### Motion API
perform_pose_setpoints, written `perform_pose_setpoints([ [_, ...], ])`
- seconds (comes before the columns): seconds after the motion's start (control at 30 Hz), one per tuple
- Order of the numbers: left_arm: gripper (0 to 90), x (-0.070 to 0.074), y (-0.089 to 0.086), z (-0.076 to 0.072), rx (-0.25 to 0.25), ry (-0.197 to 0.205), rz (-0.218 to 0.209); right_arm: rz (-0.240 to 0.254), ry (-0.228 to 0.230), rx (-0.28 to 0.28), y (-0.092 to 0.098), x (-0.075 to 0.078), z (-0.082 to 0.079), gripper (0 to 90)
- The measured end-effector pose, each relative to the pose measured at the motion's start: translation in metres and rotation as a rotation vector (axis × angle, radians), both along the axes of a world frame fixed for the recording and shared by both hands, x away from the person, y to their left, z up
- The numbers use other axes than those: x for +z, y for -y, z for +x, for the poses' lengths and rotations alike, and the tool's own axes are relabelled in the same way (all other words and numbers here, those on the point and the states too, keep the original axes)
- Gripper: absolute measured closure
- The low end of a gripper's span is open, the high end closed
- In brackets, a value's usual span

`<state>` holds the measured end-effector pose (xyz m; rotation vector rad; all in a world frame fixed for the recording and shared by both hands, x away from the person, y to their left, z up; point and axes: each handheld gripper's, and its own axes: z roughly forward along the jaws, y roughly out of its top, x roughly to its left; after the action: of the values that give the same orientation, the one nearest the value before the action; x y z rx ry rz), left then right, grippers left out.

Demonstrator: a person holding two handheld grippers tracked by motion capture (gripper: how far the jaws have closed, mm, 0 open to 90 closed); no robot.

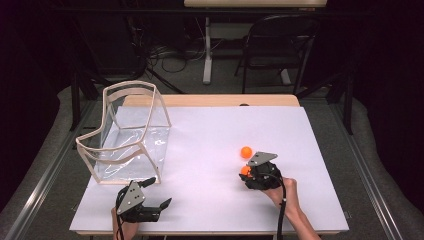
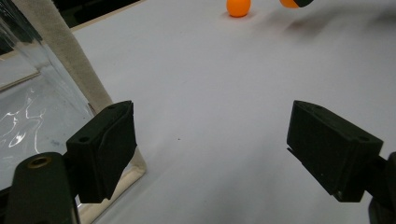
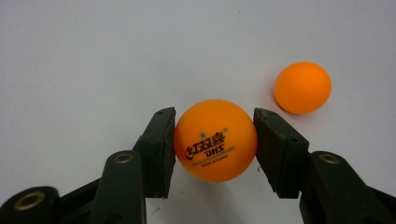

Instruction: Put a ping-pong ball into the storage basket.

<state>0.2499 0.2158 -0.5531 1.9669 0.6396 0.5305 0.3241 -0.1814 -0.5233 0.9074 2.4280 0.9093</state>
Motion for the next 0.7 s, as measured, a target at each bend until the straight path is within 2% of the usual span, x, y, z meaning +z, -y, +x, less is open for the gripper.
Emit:
perform_pose_setpoints([
  [0.7, 15.7, 0.0, -0.001, 0.0, 0.002, 0.0, 0.0, 0.003, -0.004, 0.049, -0.022, 0.001, 0.004, 50.2],
])
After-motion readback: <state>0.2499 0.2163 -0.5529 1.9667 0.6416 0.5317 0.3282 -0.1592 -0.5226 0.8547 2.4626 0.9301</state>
